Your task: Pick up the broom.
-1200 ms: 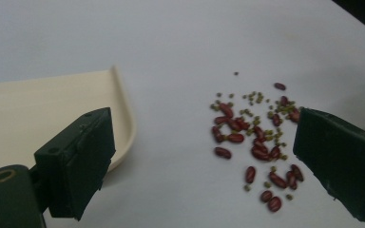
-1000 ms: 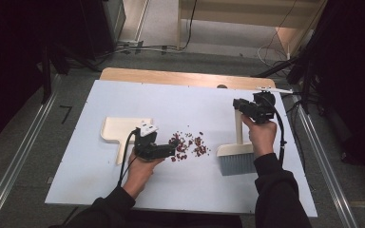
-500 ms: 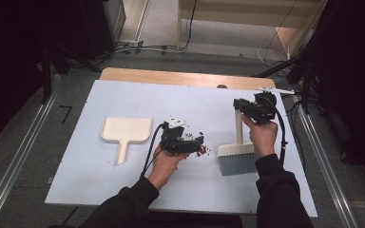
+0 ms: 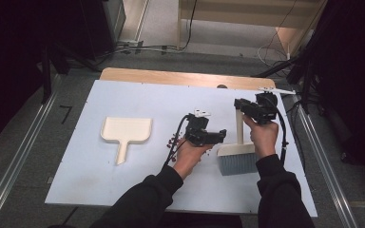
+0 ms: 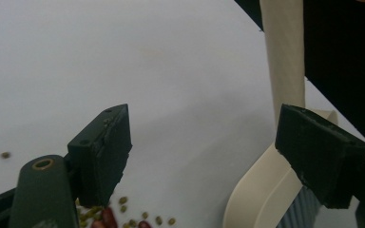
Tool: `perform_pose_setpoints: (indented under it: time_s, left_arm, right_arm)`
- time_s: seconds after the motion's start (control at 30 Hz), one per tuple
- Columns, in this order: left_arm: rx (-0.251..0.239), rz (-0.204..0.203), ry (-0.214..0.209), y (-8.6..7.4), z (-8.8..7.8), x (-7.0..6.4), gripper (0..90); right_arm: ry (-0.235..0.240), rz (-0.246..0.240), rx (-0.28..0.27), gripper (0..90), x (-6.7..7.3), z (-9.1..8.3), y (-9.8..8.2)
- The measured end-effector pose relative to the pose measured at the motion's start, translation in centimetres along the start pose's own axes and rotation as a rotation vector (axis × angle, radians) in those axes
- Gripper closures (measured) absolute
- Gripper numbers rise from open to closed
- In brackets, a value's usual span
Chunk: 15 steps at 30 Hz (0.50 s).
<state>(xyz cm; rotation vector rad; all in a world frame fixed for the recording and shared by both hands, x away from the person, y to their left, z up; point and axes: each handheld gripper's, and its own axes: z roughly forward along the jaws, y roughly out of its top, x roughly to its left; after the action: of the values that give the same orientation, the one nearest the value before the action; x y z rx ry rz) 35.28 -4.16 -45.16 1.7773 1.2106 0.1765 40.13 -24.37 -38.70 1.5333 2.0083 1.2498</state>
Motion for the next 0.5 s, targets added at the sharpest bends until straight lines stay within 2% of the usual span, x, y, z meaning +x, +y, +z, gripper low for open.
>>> perform_pose_setpoints:
  time_s: [0.27, 0.5]
  left_arm:
    - [0.003, 0.009, -0.02, 0.7, 1.7, -1.5, 23.5]
    - [0.002, 0.011, -0.036, 1.1, 2.7, -2.3, 24.7]
  right_arm:
    - [0.003, 0.0, 0.001, 67.4, 0.0, 0.1, 0.0]
    - [0.006, -0.003, 0.003, 67.3, 0.1, 0.2, -0.1]
